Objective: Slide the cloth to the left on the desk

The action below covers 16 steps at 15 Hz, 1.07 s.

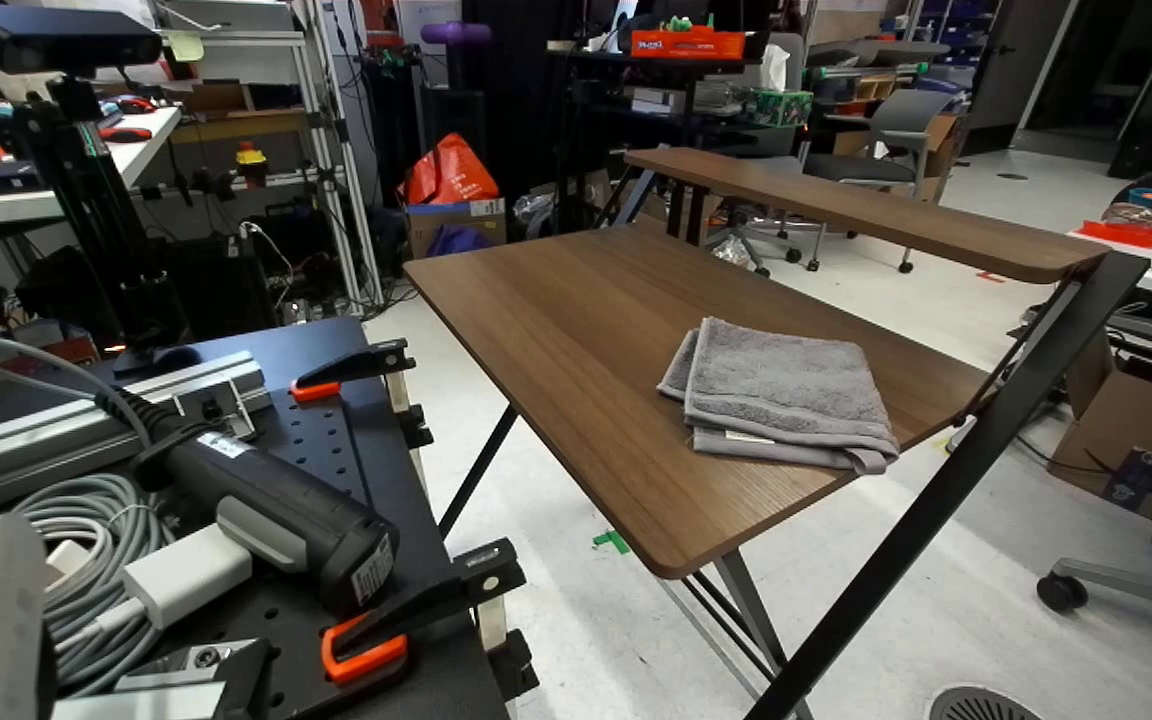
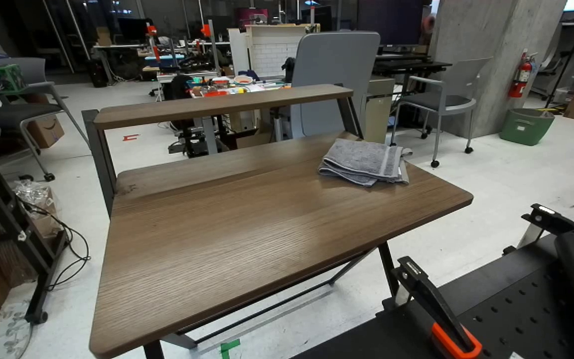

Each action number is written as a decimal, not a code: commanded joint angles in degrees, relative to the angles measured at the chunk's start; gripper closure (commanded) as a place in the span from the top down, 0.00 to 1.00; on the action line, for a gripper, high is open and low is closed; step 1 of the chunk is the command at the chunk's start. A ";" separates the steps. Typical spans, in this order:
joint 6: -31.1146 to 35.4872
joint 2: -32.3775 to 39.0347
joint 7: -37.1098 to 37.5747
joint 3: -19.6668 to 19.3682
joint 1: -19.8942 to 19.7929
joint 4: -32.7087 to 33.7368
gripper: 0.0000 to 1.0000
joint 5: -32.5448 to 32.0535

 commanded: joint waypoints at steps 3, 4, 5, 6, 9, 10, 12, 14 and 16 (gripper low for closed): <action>6.50 21.92 9.37 0.04 -4.73 12.06 1.00 -4.69; 7.43 25.33 11.17 -0.52 -4.71 13.89 1.00 -6.07; 7.78 28.34 13.20 -1.50 -3.97 15.68 1.00 -7.59; 7.68 31.71 14.68 -2.88 -2.97 17.66 1.00 -8.47; 7.68 40.64 18.97 -7.17 0.67 23.30 1.00 -10.66; 8.77 43.64 20.61 -8.88 2.05 25.06 1.00 -11.15; 10.32 48.88 23.83 -12.20 5.21 28.72 1.00 -11.35; 12.21 53.59 26.60 -15.29 8.46 32.02 1.00 -10.65; 13.82 57.65 29.29 -17.84 11.44 34.90 1.00 -9.66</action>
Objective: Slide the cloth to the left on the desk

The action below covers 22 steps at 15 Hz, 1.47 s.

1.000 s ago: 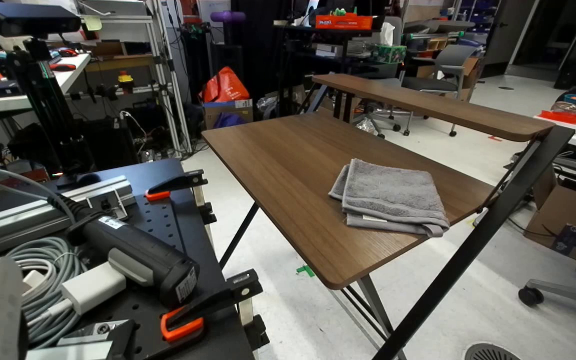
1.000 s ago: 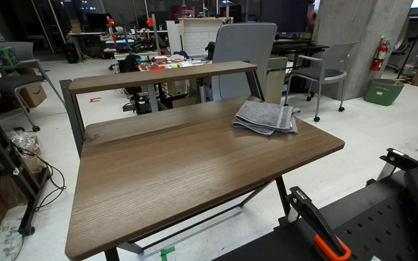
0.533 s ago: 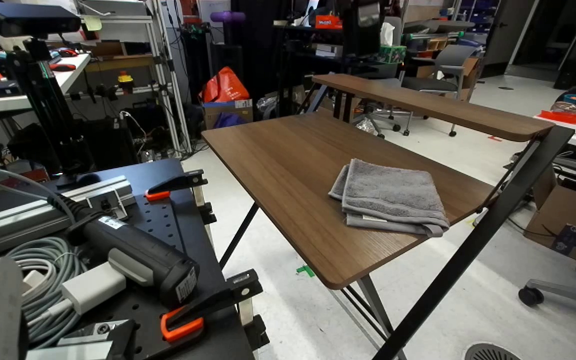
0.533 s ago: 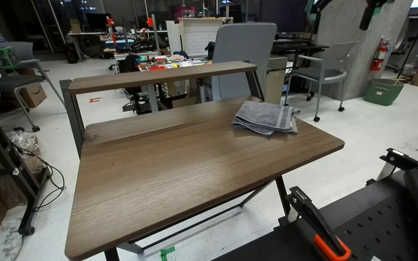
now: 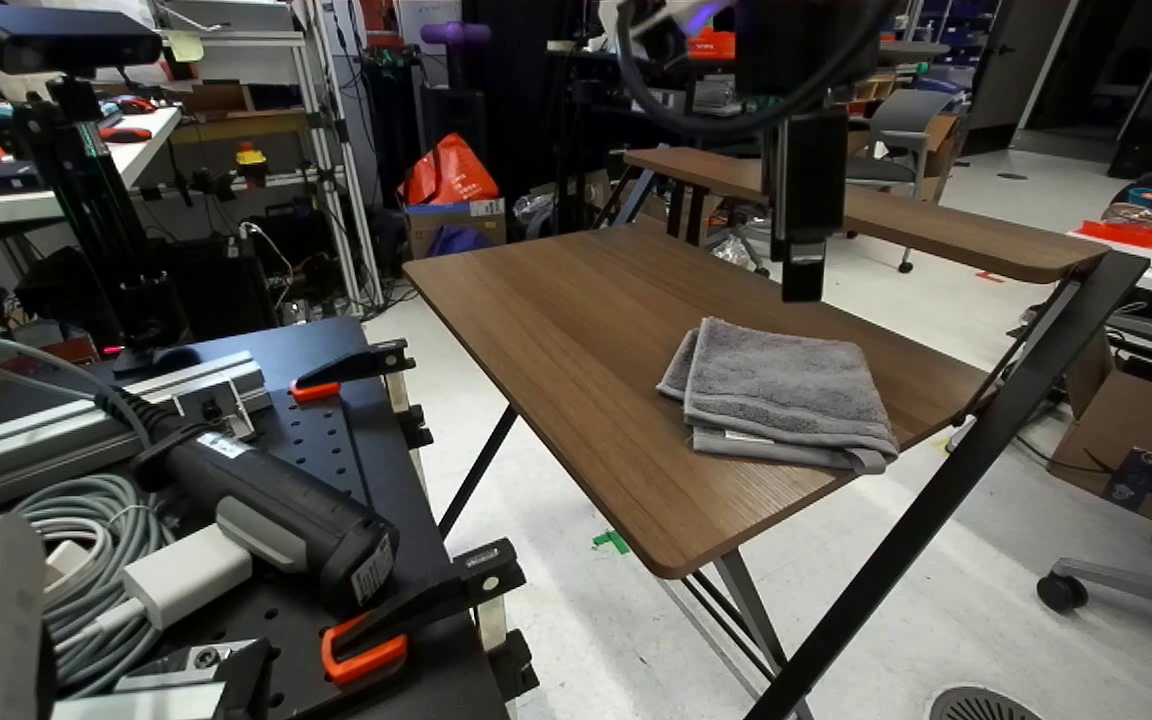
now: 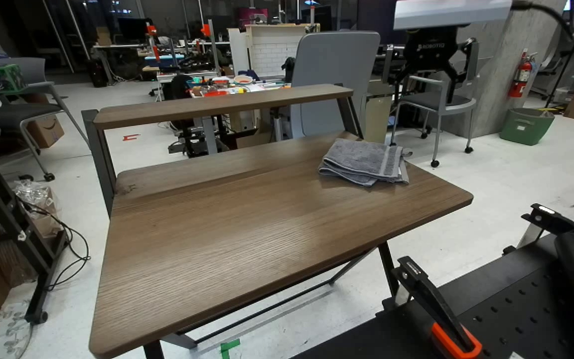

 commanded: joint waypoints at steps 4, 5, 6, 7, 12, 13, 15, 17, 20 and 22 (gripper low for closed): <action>3.90 13.33 8.81 -7.24 9.42 10.54 1.00 1.57; 3.89 14.69 9.42 -7.60 10.22 11.45 1.00 1.83; 3.83 16.08 9.90 -7.96 10.97 12.45 1.00 1.87; 3.81 17.27 10.33 -8.27 11.58 13.32 1.00 2.03; 2.52 22.47 9.68 -8.09 11.67 17.69 1.00 5.45; 2.57 23.23 9.62 -8.09 11.64 18.29 1.00 6.33; 2.33 24.69 8.99 -7.80 11.36 19.49 1.00 8.35; 2.34 25.77 8.67 -7.87 11.67 20.19 1.00 9.56; 1.93 26.86 7.74 -7.71 12.27 20.72 1.00 10.22; 1.60 27.11 6.87 -7.50 12.85 20.36 1.00 9.85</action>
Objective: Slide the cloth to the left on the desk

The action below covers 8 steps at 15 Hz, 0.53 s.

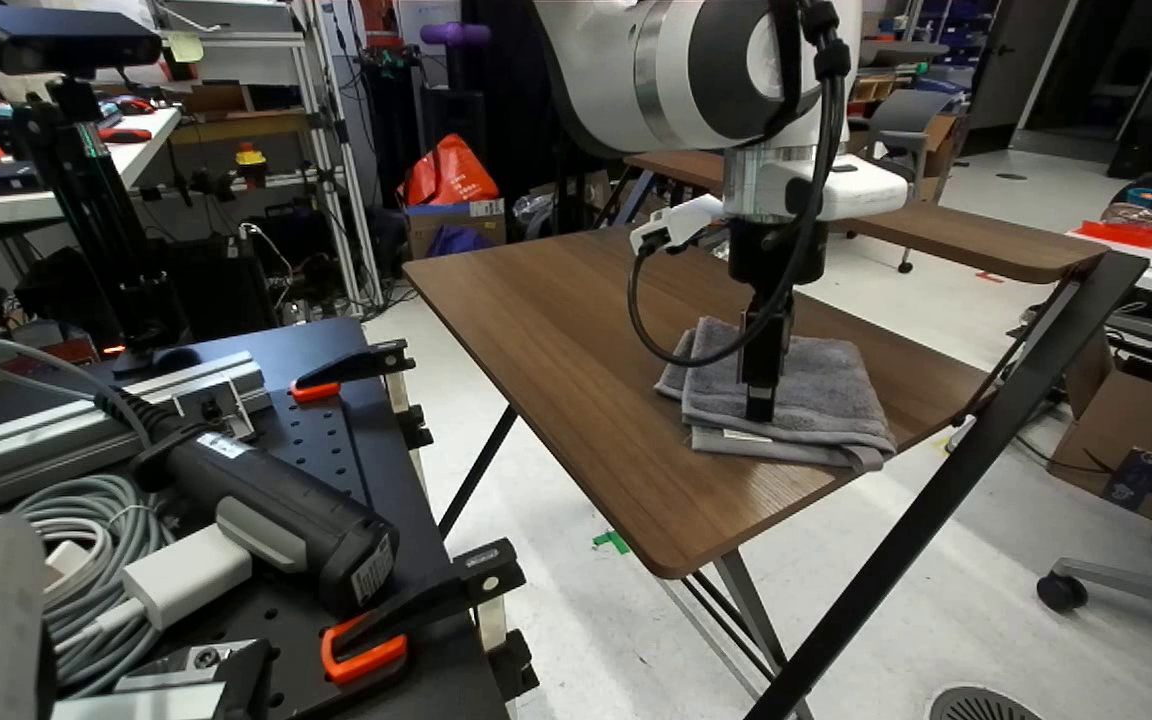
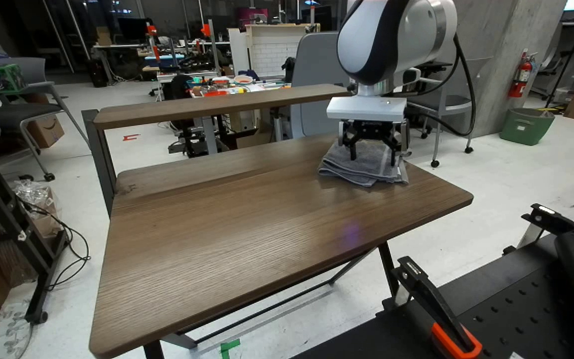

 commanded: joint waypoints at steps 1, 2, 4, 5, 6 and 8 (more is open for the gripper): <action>-1.11 1.47 -2.82 -0.24 1.78 0.95 1.00 1.05; -1.24 1.52 -3.58 0.03 2.05 0.58 1.00 1.07; -1.51 1.68 -5.08 0.50 2.95 -0.24 1.00 0.99; -1.50 1.84 -5.51 0.50 3.62 -0.59 1.00 0.85; -1.58 1.77 -6.07 0.59 4.39 -1.16 1.00 0.65; -1.46 1.49 -7.04 0.77 5.96 -2.15 1.00 0.44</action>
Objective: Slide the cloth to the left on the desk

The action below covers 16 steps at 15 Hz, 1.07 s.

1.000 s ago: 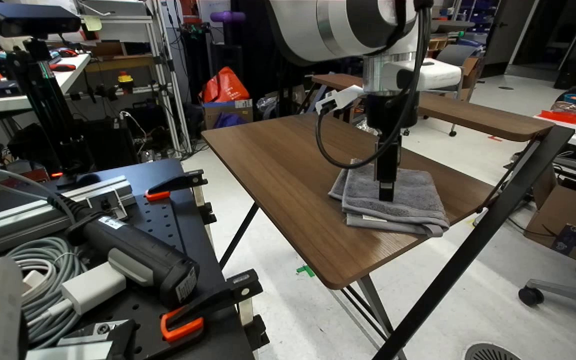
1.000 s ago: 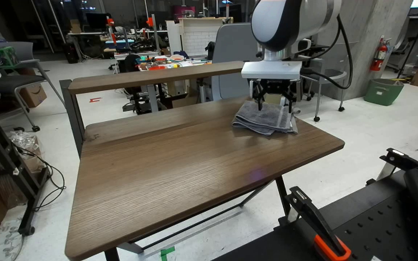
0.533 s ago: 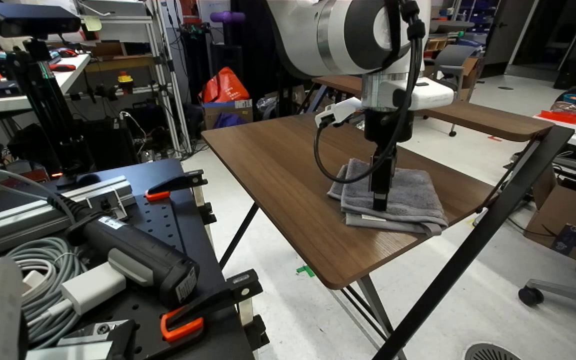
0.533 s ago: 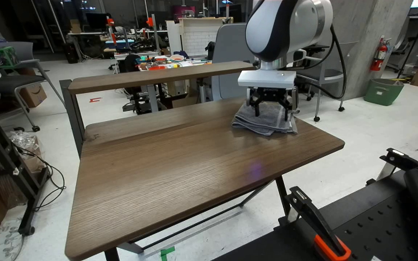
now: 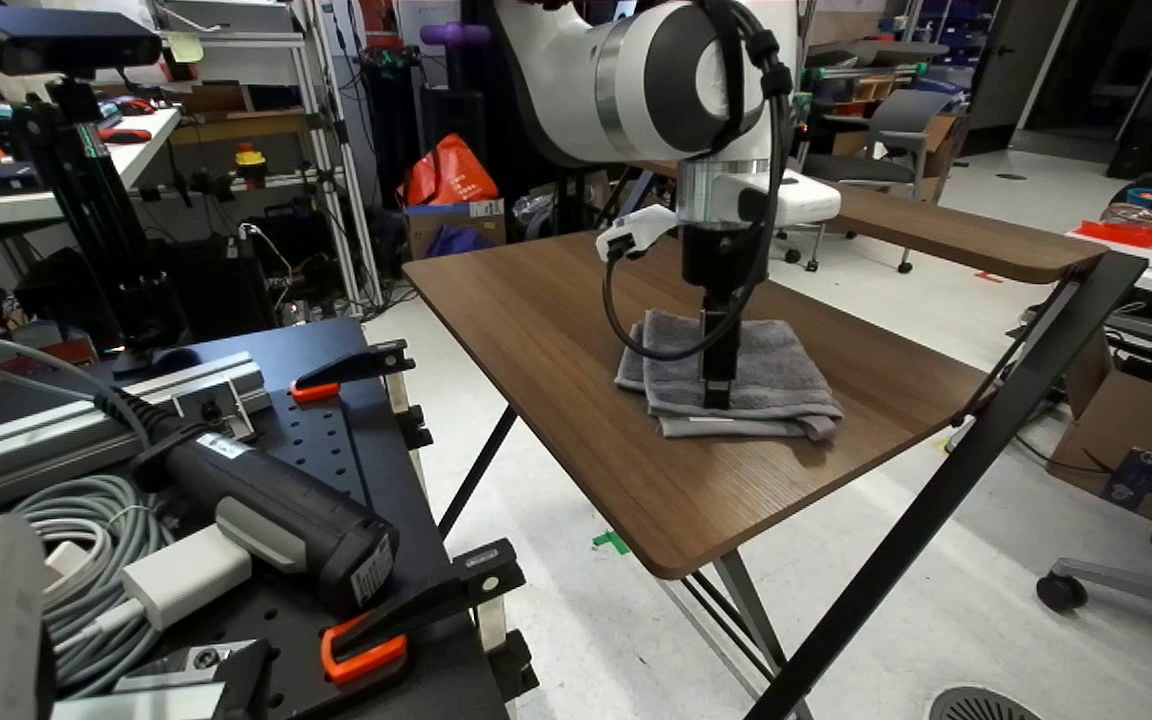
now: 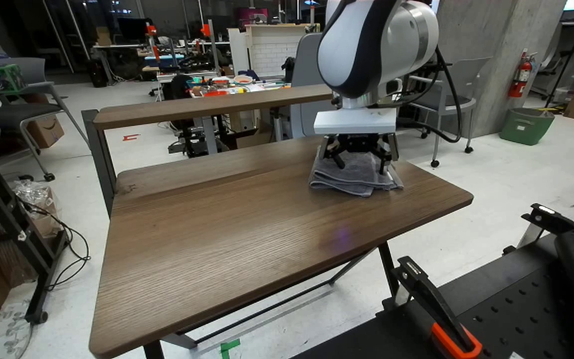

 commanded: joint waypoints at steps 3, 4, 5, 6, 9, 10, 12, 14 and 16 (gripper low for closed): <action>-0.41 0.05 -2.82 0.86 4.98 -2.97 1.00 0.13; -0.39 -0.16 -3.06 1.10 5.94 -3.52 1.00 0.05; -0.58 -0.53 -3.39 1.41 6.82 -4.06 1.00 0.01; -0.36 -0.90 -3.68 1.53 7.74 -4.68 1.00 -0.22; -0.63 -2.67 -4.68 2.63 9.72 -7.29 1.00 -0.13; -0.70 -3.41 -5.17 3.12 10.09 -8.22 1.00 0.04; -2.29 -4.54 -4.95 3.24 11.05 -9.20 1.00 0.08; -2.68 -5.74 -3.64 2.17 12.16 -10.03 1.00 -0.96; -3.89 -8.06 -3.49 1.97 12.11 -10.47 1.00 -0.88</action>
